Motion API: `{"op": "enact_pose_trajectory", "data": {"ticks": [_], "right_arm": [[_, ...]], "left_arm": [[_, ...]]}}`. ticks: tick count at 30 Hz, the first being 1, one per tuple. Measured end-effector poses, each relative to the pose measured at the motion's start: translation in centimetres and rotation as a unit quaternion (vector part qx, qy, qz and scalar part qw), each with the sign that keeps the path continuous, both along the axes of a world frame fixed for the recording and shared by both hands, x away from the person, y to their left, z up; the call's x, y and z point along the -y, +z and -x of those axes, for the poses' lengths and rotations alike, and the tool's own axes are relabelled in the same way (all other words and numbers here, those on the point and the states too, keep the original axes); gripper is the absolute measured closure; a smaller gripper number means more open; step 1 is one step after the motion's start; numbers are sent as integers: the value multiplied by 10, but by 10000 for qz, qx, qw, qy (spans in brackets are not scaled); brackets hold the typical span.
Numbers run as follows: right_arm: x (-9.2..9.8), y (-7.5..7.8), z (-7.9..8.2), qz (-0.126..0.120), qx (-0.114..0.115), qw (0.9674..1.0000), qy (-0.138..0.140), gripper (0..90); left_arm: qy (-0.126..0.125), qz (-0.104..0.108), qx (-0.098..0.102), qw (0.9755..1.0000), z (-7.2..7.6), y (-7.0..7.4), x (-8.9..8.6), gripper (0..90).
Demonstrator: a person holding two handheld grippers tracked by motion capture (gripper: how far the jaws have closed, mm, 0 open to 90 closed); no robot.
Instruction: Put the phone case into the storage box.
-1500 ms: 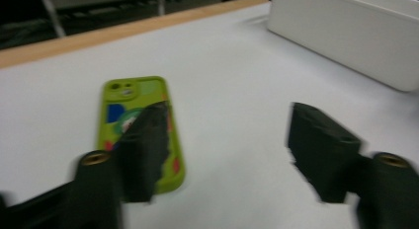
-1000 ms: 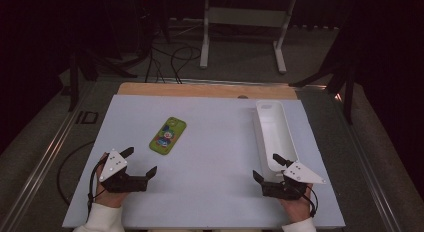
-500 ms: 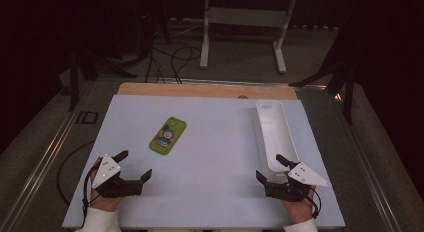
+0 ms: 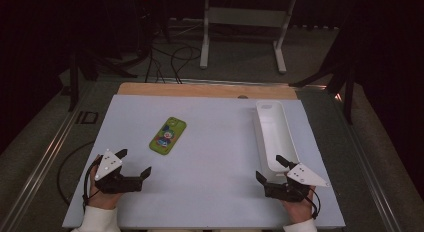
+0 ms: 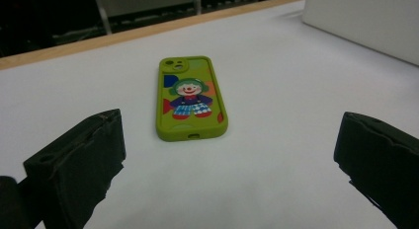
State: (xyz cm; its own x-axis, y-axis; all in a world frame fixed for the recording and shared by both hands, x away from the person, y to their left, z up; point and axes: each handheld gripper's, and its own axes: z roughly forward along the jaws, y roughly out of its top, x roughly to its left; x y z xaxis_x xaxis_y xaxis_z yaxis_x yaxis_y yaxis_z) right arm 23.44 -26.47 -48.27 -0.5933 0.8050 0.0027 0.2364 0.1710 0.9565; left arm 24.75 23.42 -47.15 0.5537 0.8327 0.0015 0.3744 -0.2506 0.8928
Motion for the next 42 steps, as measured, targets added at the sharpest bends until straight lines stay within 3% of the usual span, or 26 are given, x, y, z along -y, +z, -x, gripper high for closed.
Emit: {"op": "enact_pose_trajectory", "data": {"ticks": [4,19,35,42], "right_arm": [[1,0,0,-11,-6,10000,-17,91],[1,0,0,-31,-15,10000,-41,91],[1,-1,0,-7,-29,10000,-47,91],[2,-1,0,-10,-22,10000,-43,91]], "left_arm": [[-2,-184,-62,9998,-5,4,4,0],[16,-313,-268,9991,-28,15,11,0],[69,-319,-424,9986,-57,13,15,0],[39,-480,-566,9972,-70,9,18,0]]}}
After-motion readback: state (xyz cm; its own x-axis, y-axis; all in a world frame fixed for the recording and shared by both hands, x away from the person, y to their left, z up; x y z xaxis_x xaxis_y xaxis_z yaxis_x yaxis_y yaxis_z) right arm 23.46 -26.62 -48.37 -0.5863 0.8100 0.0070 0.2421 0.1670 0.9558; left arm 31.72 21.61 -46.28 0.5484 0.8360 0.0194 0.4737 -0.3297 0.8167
